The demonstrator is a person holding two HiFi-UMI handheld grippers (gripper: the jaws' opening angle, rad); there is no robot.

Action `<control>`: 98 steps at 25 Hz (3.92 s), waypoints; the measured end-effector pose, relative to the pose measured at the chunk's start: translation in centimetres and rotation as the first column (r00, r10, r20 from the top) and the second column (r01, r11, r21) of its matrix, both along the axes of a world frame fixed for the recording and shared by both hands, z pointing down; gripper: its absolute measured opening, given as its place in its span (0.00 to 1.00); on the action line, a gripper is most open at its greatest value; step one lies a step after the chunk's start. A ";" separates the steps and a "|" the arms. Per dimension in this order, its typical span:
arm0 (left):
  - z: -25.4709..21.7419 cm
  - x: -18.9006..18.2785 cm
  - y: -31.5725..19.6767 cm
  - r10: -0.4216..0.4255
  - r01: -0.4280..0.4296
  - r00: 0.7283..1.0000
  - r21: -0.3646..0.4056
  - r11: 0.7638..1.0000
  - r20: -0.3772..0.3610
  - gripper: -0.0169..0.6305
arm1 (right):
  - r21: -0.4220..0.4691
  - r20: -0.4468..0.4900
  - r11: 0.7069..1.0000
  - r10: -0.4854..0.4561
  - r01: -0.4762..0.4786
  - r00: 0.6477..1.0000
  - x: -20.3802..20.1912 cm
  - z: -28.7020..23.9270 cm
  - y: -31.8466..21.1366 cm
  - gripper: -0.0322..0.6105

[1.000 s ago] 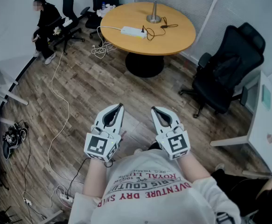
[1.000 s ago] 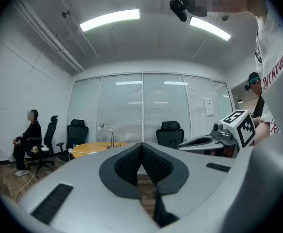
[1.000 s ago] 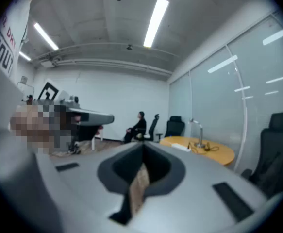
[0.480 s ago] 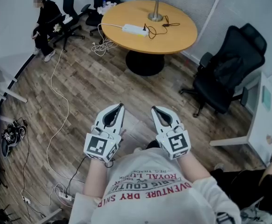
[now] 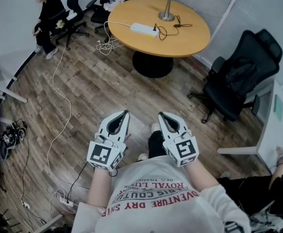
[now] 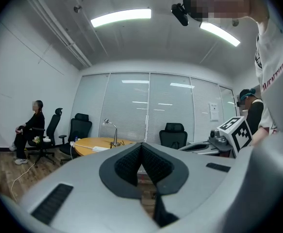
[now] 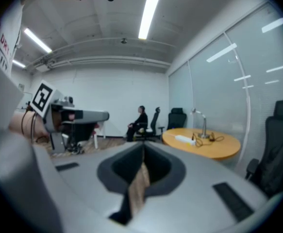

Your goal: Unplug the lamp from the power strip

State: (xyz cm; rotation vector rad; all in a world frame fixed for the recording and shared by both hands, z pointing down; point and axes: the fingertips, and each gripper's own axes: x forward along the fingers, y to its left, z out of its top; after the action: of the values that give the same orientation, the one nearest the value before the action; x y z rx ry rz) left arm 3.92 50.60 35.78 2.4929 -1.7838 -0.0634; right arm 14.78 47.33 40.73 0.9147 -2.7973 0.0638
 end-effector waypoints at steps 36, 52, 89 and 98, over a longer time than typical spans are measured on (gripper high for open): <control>1.7 -8.1 -42.4 -0.036 0.038 0.999 -0.092 0.995 0.022 0.07 | -0.019 -0.080 1.000 -0.011 0.010 0.997 -7.2 1.1 -44.0 0.10; 4.3 -11.4 -62.5 0.302 -0.296 0.953 -0.141 0.945 0.026 0.07 | -0.121 -0.126 0.960 0.236 -0.252 0.963 -11.7 4.0 -58.9 0.10; 29.9 -9.5 -72.8 0.599 -0.350 0.791 -0.708 0.613 0.127 0.07 | -0.495 -0.681 0.863 -0.315 -0.099 0.661 -15.9 24.1 -67.8 0.26; 30.3 -9.6 -72.7 0.615 -0.336 0.777 -0.739 0.584 0.133 0.07 | -0.468 -0.736 0.884 -0.393 0.004 0.551 -16.4 25.0 -68.1 0.19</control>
State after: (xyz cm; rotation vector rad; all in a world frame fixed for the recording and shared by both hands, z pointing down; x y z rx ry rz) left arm -5.67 -22.11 66.10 2.3616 -0.8219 0.9934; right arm -1.60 -20.79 65.73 0.3346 -1.8515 0.1513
